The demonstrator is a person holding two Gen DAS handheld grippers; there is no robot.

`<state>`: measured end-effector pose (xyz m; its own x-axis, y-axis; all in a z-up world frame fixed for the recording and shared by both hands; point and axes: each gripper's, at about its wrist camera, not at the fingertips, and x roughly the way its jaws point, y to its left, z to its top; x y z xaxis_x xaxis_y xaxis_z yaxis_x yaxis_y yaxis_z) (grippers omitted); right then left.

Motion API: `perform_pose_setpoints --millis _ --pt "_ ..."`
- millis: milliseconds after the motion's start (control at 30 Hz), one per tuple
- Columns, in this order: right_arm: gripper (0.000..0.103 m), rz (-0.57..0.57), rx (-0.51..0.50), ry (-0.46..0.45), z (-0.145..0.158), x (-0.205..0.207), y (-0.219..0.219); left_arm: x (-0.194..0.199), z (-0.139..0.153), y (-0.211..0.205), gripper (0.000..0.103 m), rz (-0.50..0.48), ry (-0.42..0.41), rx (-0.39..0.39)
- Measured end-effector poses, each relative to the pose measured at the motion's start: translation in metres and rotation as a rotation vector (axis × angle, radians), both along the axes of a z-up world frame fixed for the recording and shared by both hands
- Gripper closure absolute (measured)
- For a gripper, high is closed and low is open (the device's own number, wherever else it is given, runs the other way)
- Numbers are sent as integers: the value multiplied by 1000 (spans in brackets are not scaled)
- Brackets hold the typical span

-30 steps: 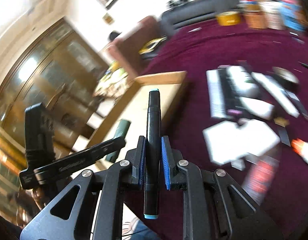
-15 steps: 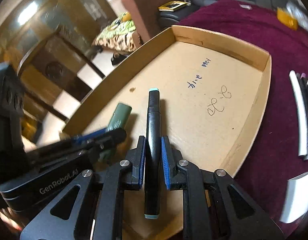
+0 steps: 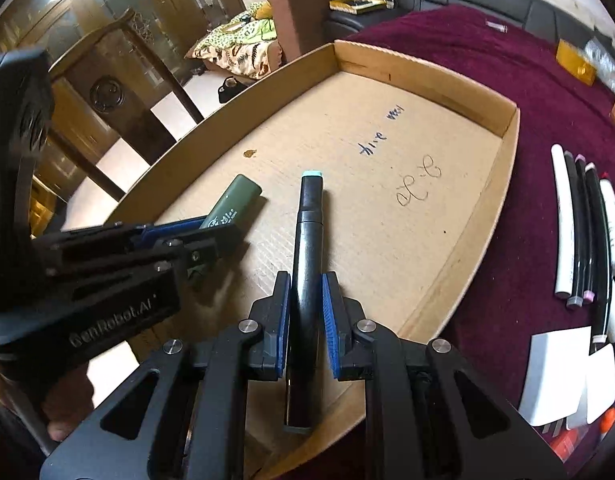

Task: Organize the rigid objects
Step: 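Carry the green tube and black marker into the tray and open both tools, then grasp the red lollipop packet with the left tool while the right tool grasps the glue bottle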

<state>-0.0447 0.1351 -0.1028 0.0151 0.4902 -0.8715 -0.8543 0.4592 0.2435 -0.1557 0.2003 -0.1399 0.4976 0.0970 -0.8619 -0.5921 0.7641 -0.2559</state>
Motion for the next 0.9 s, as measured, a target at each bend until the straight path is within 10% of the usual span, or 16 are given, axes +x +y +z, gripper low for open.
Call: perform_pose_setpoints --millis 200,333,600,900 --pt "77 -9 78 42 4 5 -7 2 1 -3 84 -12 -3 19" --pt "55 -55 186 104 13 10 -21 1 4 -6 47 -9 0 45" --pt "55 -110 412 126 43 0 -110 -4 38 -45 46 -51 -114 142" --pt "55 -350 337 87 20 -5 -220 46 48 -149 45 -380 -183 69"
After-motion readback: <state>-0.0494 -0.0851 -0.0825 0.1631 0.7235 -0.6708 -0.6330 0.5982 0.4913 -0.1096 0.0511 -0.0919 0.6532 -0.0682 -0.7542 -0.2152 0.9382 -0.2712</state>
